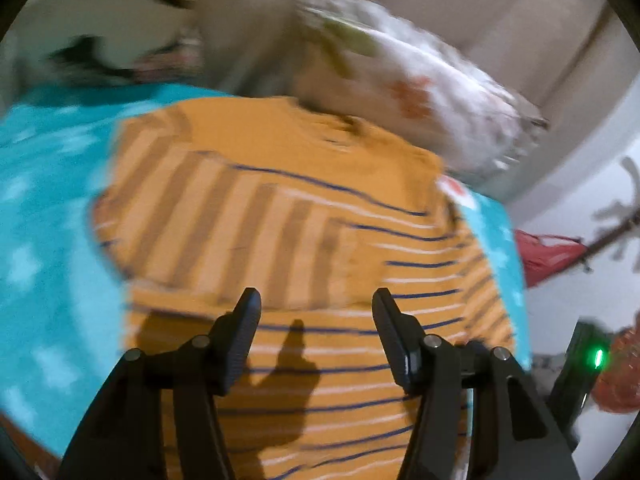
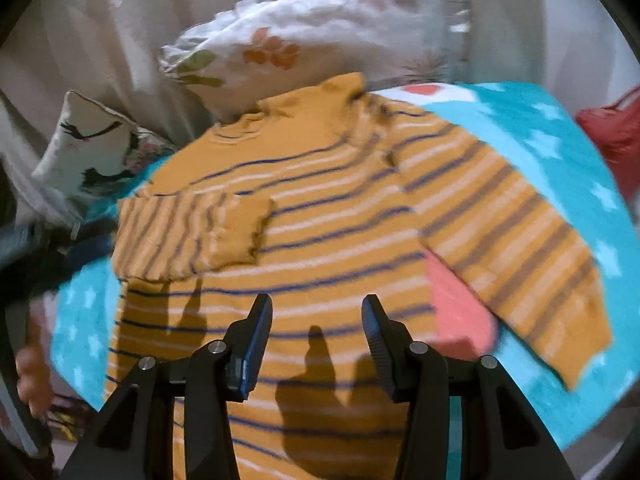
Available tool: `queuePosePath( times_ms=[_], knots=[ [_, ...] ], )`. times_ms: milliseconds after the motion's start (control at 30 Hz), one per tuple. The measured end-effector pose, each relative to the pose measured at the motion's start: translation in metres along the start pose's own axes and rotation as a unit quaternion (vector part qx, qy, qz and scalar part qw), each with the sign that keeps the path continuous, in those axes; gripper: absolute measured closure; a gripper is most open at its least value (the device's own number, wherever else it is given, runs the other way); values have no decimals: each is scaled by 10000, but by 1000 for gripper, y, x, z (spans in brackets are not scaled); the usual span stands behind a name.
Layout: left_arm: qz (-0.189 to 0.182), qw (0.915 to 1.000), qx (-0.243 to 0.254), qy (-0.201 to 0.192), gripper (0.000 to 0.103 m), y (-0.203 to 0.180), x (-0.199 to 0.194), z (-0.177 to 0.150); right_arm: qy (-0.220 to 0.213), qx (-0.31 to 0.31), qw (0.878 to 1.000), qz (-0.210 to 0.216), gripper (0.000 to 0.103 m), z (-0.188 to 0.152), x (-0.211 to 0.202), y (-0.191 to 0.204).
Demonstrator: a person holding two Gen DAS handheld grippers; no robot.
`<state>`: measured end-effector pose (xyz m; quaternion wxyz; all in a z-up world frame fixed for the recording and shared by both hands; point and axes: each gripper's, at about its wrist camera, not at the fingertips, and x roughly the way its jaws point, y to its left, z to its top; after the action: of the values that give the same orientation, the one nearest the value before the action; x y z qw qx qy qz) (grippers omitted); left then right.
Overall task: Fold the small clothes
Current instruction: 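Grasp the cuff with the left tool and fold the sleeve across the body, then grasp the other sleeve's cuff with the right tool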
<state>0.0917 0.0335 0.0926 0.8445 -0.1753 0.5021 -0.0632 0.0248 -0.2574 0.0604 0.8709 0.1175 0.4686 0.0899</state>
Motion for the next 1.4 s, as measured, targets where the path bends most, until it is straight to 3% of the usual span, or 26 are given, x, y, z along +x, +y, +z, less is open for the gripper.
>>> queuePosePath(
  times_ms=[133,300,367,400,433,467,567,733,867,1000,1133,1233,1400],
  knots=[
    [832,9962,-186,-199,45,35,-29,-19,201,52,9994,271,45,25,47,21],
    [1299,9906,-250,-349,42,53,-56,-34,605,-98,9981,74,45,48,114,49],
    [1413,9887,-213,-459,37,55,-65,-38,528,-293,9981,-128,45,52,123,63],
    [1449,9880,-202,-496,34,55,-67,-39,550,-373,9978,-44,66,54,124,68],
    [1472,9875,-180,-531,34,55,-70,-40,619,-437,9971,114,95,56,126,74],
    [1466,9876,-148,-542,34,54,-70,-39,650,-532,9964,144,98,58,126,79],
    [1488,9875,-35,-525,34,54,-70,-39,413,-619,9971,137,98,68,114,82],
    [1397,9894,-1,-389,34,59,-61,-37,32,-138,9989,-457,98,95,94,45],
    [1253,9919,-24,-186,34,59,-48,-39,306,220,9961,-799,97,103,107,9],
    [1222,9924,127,-44,34,52,-35,-44,207,602,9957,-668,96,92,91,-14],
    [1159,9927,316,95,34,42,-23,-47,4,789,9954,-538,85,76,59,-29],
    [1265,9909,418,199,34,42,-10,-52,-93,869,9947,-535,83,63,31,-45],
    [1281,9906,86,473,34,58,2,-62,-412,1269,9862,-979,65,31,-32,-99]
  ],
)
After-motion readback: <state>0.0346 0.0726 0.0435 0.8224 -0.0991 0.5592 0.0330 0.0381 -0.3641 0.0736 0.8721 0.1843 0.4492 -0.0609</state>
